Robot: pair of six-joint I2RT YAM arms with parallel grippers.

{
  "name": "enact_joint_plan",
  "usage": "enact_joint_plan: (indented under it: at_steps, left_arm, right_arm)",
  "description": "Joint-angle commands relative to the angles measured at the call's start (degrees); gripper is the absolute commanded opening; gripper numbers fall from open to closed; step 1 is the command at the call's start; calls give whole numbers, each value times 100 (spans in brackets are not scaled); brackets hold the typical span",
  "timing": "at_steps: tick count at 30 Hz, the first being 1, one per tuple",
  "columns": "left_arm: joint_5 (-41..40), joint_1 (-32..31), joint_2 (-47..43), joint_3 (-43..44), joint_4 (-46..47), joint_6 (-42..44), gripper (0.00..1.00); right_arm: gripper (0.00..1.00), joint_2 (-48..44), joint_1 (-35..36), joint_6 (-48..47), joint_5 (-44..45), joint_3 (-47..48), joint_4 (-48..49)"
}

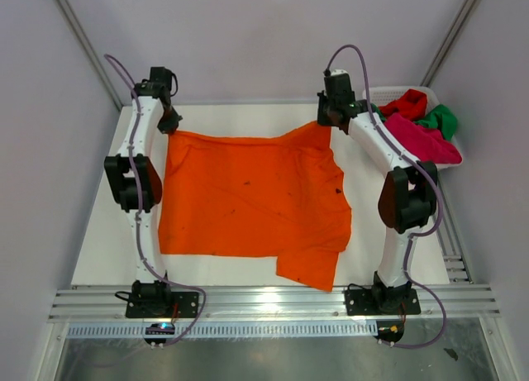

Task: Fold and stack the t-shirts
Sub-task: Grap the side of the flattened tshirt furthest away from the robot with both arms, then fold the flattened tshirt in 1/3 of the way

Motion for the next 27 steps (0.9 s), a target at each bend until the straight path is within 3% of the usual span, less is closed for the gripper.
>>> enact_joint_plan:
  at_steps: [1,11,22,27]
  left_arm:
    - [416,7,-498,231,-19,168,1]
    - [672,7,-833,204,69,492,4]
    - [-180,7,-771,204,-133,835,4]
    - [-93,7,-789,196,-212,818,4]
  right_arm:
    - [3,-78,6,-81,72,144,-4]
    - [3,-104,6,-221,335,213,207]
    - [3,-157,-100,-257,722,284,260]
    - [3,-323,-135,-221,670,170,348]
